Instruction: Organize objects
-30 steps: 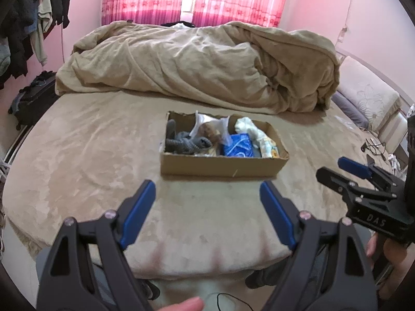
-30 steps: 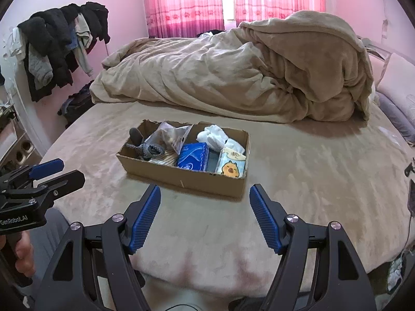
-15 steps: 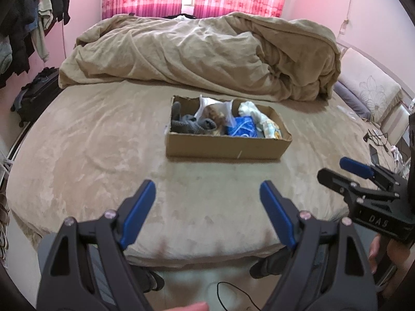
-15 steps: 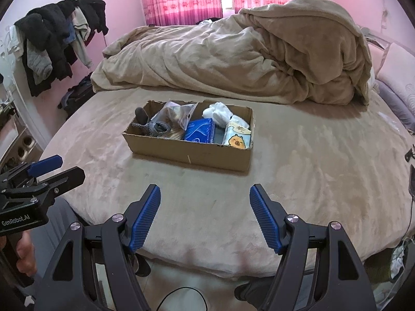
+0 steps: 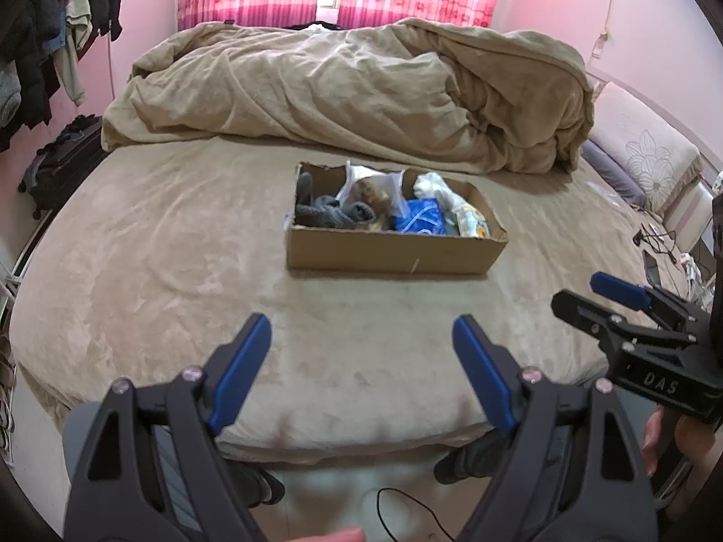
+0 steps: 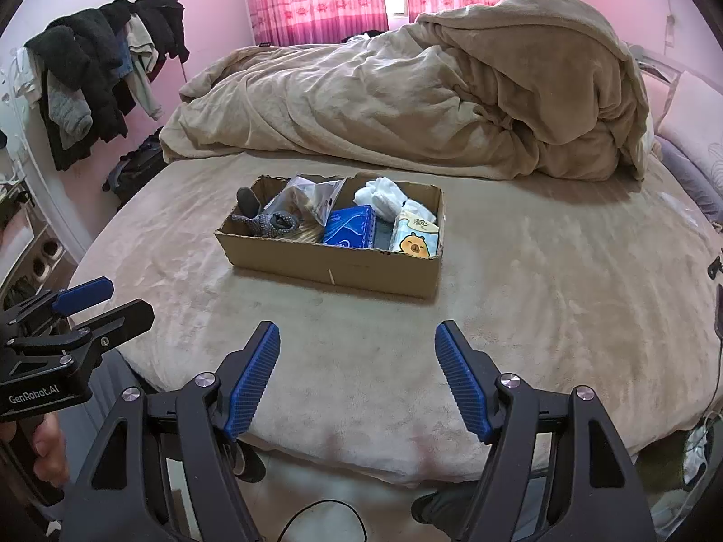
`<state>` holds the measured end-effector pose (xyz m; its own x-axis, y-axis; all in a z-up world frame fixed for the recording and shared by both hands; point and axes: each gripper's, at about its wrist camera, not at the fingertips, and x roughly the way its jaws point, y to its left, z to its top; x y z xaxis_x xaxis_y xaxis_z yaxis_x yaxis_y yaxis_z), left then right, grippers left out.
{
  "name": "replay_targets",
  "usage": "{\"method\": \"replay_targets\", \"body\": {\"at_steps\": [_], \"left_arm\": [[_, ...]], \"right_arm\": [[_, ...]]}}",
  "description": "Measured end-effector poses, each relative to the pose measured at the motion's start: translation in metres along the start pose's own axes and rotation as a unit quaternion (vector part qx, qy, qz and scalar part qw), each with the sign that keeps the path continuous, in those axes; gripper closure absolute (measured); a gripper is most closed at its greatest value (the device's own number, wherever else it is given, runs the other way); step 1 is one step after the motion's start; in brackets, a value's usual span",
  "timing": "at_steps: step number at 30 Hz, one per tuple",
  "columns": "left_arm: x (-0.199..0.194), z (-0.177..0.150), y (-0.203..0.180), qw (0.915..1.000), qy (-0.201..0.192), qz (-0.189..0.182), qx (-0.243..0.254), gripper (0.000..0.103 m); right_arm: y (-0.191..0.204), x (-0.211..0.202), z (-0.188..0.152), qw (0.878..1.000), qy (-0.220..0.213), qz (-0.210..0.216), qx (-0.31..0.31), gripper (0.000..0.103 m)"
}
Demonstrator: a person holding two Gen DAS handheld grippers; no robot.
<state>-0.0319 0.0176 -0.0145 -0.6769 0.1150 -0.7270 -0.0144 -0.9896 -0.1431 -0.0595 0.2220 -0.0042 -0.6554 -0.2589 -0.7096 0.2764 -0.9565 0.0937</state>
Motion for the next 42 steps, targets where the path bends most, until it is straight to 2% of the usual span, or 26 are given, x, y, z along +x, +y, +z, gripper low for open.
{"method": "replay_targets", "body": {"at_steps": [42], "left_arm": [[0.0035,-0.0012,0.0053,1.0,-0.003,0.005,-0.008,0.019]], "right_arm": [[-0.0014,0.0014,-0.0003,1.0,0.001,0.003,0.001,0.029]]}}
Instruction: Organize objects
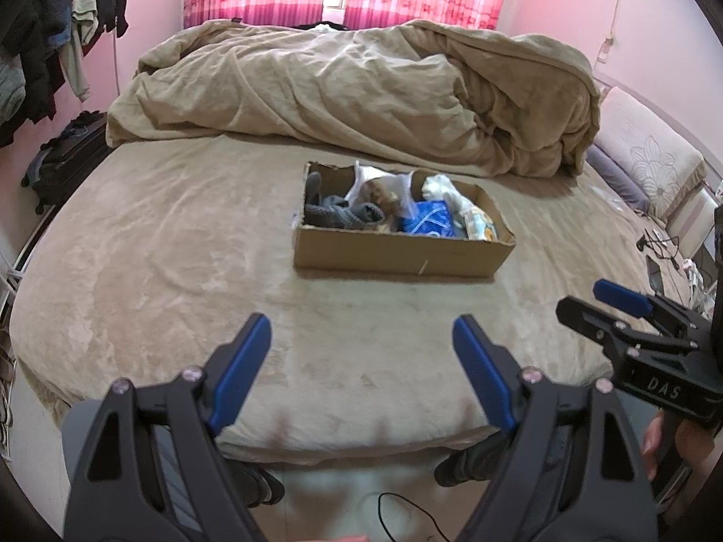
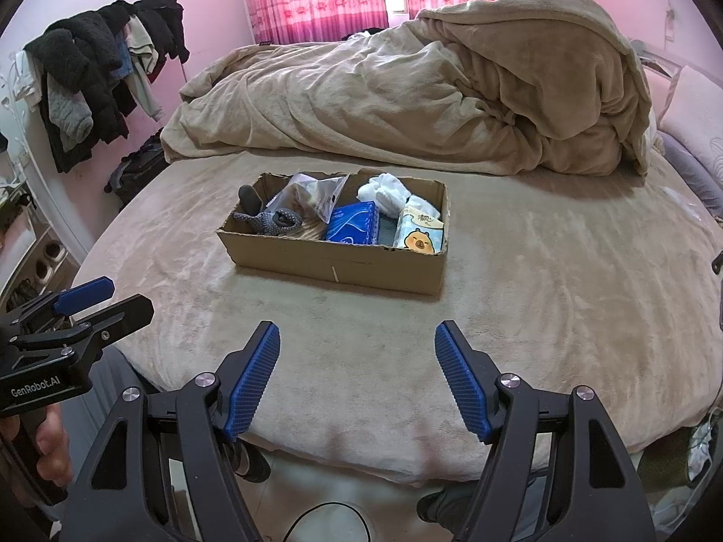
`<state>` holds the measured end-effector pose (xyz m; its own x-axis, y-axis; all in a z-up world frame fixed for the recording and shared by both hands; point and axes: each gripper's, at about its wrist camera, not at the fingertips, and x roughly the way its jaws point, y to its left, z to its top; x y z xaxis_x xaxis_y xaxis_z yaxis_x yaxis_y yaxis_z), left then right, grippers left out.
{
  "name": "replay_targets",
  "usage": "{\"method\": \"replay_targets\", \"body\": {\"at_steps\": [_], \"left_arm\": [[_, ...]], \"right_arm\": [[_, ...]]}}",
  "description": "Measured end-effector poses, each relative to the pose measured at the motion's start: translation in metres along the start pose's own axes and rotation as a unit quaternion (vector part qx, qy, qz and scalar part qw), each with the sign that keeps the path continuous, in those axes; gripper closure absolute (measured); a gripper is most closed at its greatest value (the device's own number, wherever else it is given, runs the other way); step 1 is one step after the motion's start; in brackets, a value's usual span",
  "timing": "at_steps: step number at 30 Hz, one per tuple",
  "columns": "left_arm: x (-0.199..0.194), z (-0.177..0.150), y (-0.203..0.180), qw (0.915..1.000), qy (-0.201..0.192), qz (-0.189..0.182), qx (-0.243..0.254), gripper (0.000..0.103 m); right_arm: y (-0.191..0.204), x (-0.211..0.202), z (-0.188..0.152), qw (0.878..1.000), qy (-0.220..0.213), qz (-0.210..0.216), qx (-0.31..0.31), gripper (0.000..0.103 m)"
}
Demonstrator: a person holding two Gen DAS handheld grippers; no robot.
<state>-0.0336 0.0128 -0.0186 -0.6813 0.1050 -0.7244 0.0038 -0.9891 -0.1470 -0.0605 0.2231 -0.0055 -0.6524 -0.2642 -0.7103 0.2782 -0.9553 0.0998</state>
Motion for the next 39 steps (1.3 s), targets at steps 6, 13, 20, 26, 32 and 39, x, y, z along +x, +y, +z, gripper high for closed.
{"method": "replay_targets", "body": {"at_steps": [6,13,20,26,32,39], "left_arm": [[-0.0007,0.0003,0.0011,1.0,-0.001,-0.003,-0.002,0.019],[-0.0007,0.0004,0.0015,1.0,-0.002,-0.003,-0.002,0.019],[-0.0016,0.0004,0.0007,1.0,-0.003,-0.003,-0.002,0.019],[-0.0016,0.0006,0.0005,1.0,-0.003,-0.002,-0.003,0.019],[-0.0021,0.0008,-0.0001,1.0,-0.003,-0.002,-0.002,0.019],[-0.0024,0.0007,-0.0006,1.0,-0.003,-0.002,-0.003,0.019]], "right_arm": [[0.0,0.0001,0.0001,1.0,0.0,0.0,0.0,0.029],[0.0002,-0.0001,0.0001,1.0,0.0,0.0,0.0,0.029],[0.0006,0.0002,-0.0002,1.0,0.0,0.001,0.0,0.029],[0.0002,0.0002,0.0002,1.0,0.0,0.001,0.0,0.029],[0.0005,0.0003,-0.0002,1.0,0.0,0.001,0.0,0.029],[-0.0004,0.0,-0.0001,1.0,0.0,0.001,0.0,0.029]]}}
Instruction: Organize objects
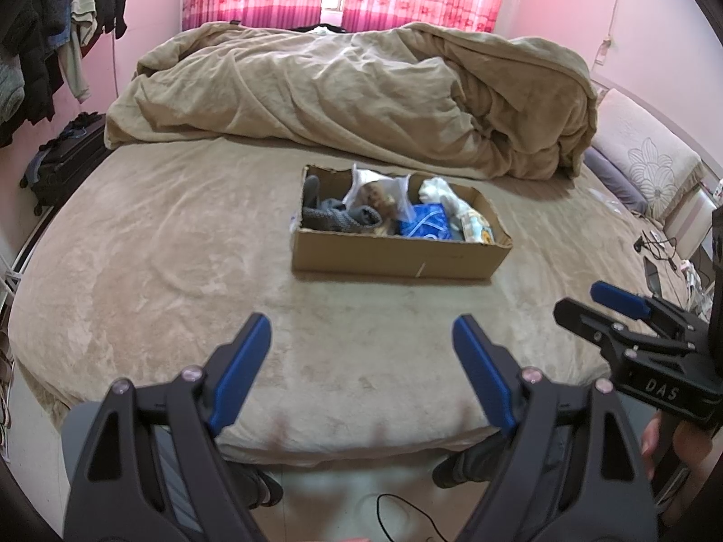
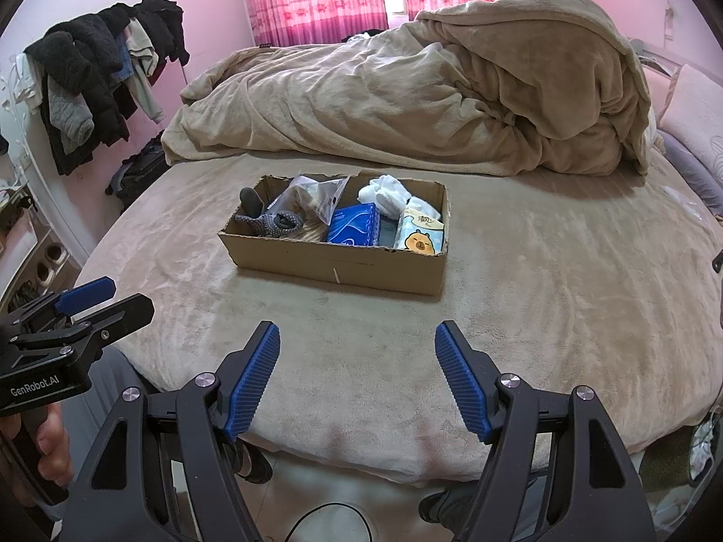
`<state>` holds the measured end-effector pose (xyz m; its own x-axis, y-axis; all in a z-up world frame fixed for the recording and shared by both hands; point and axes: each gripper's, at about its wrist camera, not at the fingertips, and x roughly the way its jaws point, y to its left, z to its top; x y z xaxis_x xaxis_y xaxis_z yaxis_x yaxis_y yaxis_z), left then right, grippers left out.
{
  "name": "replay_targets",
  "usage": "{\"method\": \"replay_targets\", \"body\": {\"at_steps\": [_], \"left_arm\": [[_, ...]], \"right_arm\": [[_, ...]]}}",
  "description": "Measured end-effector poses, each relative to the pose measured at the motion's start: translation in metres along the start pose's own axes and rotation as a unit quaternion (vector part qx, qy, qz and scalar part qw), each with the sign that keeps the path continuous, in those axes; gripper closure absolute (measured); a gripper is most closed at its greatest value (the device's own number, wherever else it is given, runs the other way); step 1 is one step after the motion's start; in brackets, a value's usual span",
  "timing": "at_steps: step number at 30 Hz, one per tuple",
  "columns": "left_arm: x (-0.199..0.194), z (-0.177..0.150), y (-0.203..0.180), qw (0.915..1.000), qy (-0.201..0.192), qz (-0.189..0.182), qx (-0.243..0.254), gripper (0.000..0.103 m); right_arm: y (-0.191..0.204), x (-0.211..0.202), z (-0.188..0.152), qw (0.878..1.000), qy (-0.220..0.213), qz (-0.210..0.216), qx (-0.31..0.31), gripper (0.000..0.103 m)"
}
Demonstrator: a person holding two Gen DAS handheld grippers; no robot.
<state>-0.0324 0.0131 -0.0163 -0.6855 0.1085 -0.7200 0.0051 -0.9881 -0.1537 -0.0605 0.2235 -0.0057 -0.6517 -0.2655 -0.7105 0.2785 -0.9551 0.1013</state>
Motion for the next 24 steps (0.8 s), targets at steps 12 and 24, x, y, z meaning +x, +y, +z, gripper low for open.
{"method": "replay_targets", "body": {"at_steps": [12,24], "left_arm": [[-0.0002,0.0004,-0.0005,1.0,-0.001,0.0,0.0,0.019],[-0.001,0.0022,-0.0016,1.0,-0.002,0.002,0.001,0.019]], "right_arm": [[0.0009,0.0005,-0.0003,1.0,-0.001,0.0,0.0,0.029],[0.003,-0.0009,0.0012,1.0,-0.002,0.001,0.001,0.029]]}}
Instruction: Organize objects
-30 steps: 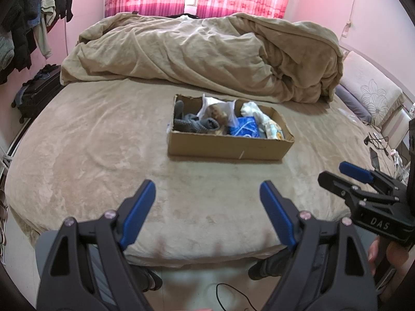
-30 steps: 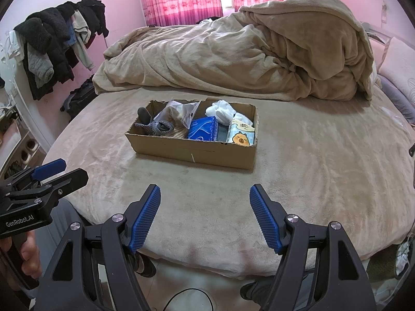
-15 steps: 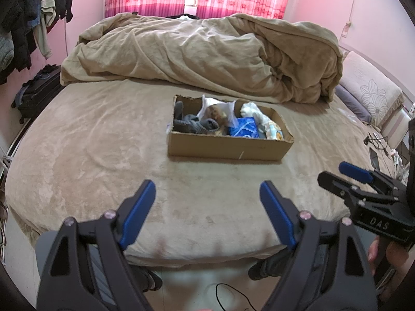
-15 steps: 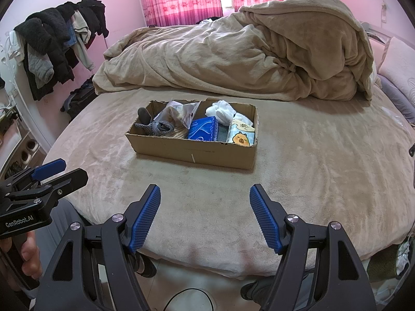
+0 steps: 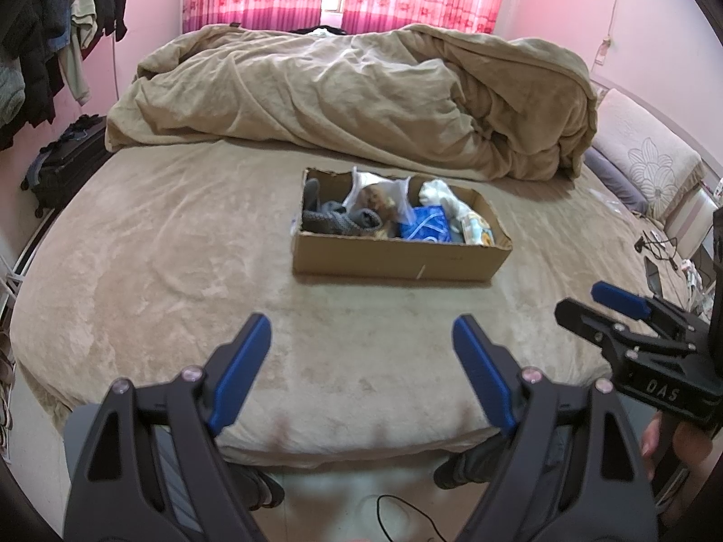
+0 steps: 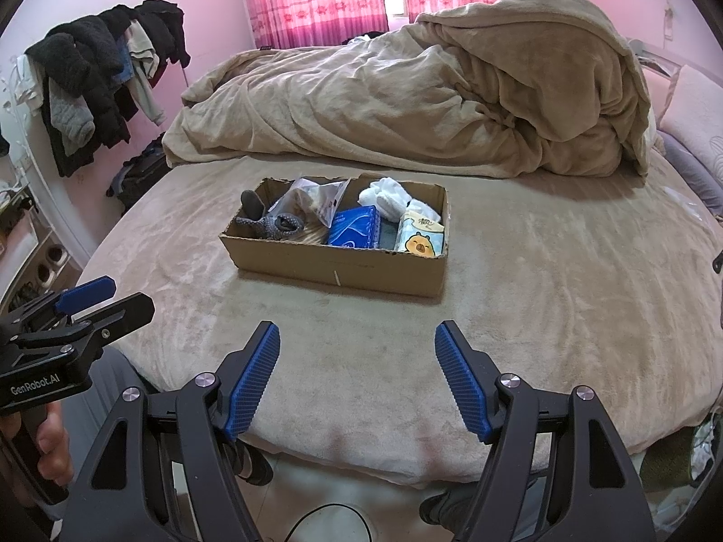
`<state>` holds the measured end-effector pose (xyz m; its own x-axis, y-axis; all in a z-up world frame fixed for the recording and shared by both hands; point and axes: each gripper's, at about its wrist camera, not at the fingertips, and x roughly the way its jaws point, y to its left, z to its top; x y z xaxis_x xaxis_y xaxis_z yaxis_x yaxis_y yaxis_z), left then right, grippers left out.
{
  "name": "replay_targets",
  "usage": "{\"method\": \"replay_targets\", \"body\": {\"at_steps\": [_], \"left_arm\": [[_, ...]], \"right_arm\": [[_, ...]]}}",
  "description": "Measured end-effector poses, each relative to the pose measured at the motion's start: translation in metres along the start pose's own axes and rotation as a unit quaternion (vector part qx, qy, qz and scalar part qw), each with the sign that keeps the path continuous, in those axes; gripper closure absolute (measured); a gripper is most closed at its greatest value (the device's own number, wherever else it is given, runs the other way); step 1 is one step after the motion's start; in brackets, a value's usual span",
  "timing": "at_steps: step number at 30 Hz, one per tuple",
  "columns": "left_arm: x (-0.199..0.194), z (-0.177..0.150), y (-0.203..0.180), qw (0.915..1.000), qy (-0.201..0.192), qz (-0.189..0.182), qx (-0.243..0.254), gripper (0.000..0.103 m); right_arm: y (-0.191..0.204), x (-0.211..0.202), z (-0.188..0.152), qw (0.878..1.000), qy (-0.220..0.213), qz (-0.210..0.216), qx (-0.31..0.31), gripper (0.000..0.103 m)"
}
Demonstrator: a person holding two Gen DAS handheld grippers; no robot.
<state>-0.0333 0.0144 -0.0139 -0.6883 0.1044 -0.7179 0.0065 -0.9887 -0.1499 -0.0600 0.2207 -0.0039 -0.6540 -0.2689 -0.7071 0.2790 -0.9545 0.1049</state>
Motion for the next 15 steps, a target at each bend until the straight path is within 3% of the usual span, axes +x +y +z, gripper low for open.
{"method": "replay_targets", "body": {"at_steps": [15], "left_arm": [[0.0029,0.0026,-0.0008,1.0,0.0,0.002,0.003,0.019]], "right_arm": [[-0.0007,0.0007,0.0013,1.0,-0.002,0.002,0.003,0.029]]}}
